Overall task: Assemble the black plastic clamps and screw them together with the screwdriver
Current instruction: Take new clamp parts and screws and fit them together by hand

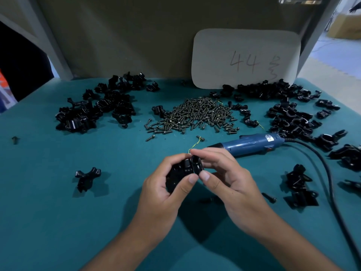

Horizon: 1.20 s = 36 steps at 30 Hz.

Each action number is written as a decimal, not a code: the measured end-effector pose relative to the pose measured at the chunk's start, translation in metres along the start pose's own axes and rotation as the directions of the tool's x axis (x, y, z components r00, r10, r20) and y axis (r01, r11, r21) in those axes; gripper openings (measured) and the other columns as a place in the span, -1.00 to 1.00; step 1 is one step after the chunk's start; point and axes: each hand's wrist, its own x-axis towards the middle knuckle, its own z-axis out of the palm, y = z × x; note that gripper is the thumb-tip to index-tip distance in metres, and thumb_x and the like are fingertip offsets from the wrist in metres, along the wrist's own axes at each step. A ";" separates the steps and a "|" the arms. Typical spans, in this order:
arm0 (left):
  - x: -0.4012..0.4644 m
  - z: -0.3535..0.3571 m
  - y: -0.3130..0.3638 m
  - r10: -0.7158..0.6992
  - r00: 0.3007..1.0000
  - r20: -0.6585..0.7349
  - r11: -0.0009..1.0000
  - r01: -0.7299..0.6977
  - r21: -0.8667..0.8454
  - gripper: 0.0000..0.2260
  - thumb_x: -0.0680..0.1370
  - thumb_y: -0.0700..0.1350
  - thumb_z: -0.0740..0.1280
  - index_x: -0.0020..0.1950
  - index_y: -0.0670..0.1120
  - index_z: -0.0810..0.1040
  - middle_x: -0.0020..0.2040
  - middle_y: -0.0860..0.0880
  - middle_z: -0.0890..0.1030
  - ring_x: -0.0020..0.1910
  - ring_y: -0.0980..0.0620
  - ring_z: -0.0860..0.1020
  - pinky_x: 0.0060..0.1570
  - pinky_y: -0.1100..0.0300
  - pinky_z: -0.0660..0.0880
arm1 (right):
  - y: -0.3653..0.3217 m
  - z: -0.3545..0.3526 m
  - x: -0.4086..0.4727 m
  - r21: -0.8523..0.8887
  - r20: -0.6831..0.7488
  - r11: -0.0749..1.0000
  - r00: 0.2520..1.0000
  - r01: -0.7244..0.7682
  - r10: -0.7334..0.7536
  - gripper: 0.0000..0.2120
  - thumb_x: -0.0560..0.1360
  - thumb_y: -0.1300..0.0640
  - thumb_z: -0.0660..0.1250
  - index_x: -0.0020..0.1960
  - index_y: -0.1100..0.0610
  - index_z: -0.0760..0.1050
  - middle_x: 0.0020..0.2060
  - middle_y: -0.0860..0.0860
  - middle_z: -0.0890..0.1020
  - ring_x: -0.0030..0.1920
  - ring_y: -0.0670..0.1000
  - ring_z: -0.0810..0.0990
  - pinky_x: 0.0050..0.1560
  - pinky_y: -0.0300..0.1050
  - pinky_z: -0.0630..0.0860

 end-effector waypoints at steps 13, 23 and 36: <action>-0.003 -0.001 0.000 0.014 1.000 -0.027 1.000 -0.013 0.022 -0.72 0.53 0.25 0.38 0.22 0.27 0.52 0.13 0.13 0.66 0.12 0.10 0.64 0.07 0.35 0.50 | -0.001 0.003 0.001 0.164 -0.034 0.984 0.997 -0.064 0.070 -0.73 0.53 0.12 0.40 0.19 -0.11 0.60 0.11 0.02 0.65 0.21 0.03 0.63 0.23 -0.03 0.55; -0.001 0.002 0.001 0.067 0.998 0.000 0.997 -0.067 0.027 -0.77 0.57 0.06 0.35 0.22 0.22 0.53 0.20 0.13 0.58 0.26 0.01 0.56 0.20 0.31 0.44 | -0.002 0.002 0.001 0.206 -0.043 0.976 0.995 -0.075 0.086 -0.76 0.50 0.14 0.44 0.14 -0.06 0.62 0.10 0.08 0.67 0.18 0.08 0.65 0.23 0.14 0.57; -0.002 0.001 0.001 0.023 0.999 0.031 0.999 -0.024 0.025 -0.80 0.58 0.11 0.33 0.20 0.25 0.51 0.13 0.11 0.60 0.17 -0.01 0.59 0.14 0.26 0.48 | -0.005 -0.005 0.002 0.191 0.040 0.975 0.993 -0.116 0.110 -0.76 0.47 0.02 0.47 0.13 -0.07 0.63 0.09 -0.03 0.68 0.16 -0.05 0.63 0.13 -0.09 0.59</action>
